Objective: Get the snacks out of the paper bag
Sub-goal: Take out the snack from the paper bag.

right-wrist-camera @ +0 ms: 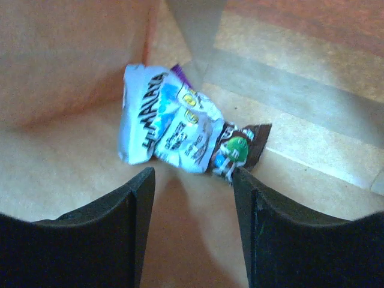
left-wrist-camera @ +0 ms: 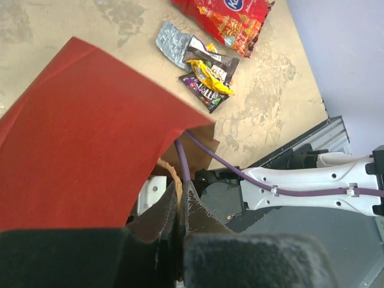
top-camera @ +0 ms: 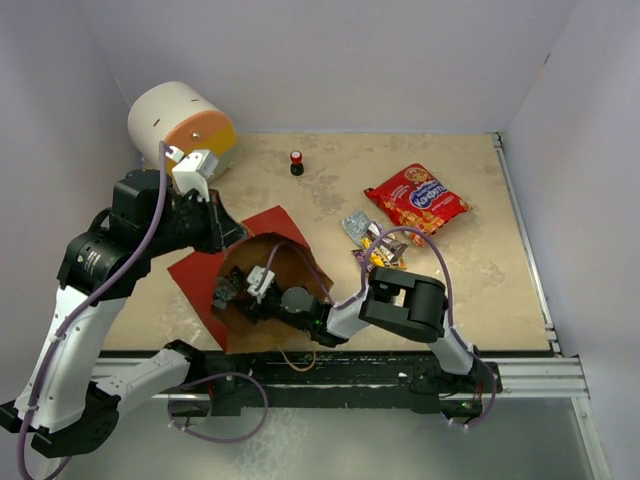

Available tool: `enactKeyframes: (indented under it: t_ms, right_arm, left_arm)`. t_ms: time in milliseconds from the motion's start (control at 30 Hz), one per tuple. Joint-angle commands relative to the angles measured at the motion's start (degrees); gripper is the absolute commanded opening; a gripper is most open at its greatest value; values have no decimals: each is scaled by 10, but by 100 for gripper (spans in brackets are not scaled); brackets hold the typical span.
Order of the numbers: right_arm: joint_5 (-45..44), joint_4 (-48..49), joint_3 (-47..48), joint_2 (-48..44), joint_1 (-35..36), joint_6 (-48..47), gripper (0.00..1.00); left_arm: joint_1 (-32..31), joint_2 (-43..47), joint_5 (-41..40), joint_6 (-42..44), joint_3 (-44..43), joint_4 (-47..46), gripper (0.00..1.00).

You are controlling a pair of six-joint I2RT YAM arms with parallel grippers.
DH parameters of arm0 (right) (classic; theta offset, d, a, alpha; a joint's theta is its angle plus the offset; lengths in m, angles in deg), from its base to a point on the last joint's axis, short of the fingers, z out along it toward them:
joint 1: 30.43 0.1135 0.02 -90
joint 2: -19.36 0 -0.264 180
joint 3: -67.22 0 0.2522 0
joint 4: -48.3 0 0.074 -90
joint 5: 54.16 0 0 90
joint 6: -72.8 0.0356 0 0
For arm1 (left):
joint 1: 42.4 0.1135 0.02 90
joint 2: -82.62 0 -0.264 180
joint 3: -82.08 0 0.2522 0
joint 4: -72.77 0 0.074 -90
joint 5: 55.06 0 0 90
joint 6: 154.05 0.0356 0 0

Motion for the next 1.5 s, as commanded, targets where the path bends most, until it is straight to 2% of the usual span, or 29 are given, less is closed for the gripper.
enactKeyframes:
  t_ms: [0,67,133,200,367,467,800,967,1133,1233,1367,1467]
  right_arm:
    - [-48,30,38,-11,-1,58,58]
    - [-86,-10,74,5,-2,126,58]
    - [-114,4,86,19,-1,152,57]
    - [-127,-2,94,30,-1,156,56]
    - [-136,-110,152,54,-1,122,56]
    - [-128,-116,167,69,-1,114,58]
    - [-158,-209,267,116,-1,153,62]
    - [-185,-273,244,76,-11,177,63]
    - [-147,-288,169,1,-15,200,63]
    - [-126,-316,158,-23,-14,228,62]
    - [-110,-283,163,5,-10,279,62]
    - [-130,-255,193,39,-6,286,63]
  left_arm:
    - [0,1,2,30,-38,-13,0]
    - [0,-1,8,34,-42,-9,0]
    - [0,-2,16,35,-41,-9,0]
    - [0,-2,21,36,-39,-9,0]
    - [0,5,40,33,-23,-13,0]
    - [0,11,46,26,-7,-20,0]
    - [0,40,51,-29,65,-49,0]
    - [0,69,15,-60,102,-53,0]
    - [0,80,10,-70,122,-77,0]
    - [0,78,0,-67,122,-83,0]
    - [0,75,7,-65,126,-95,0]
    - [0,74,19,-63,127,-95,0]
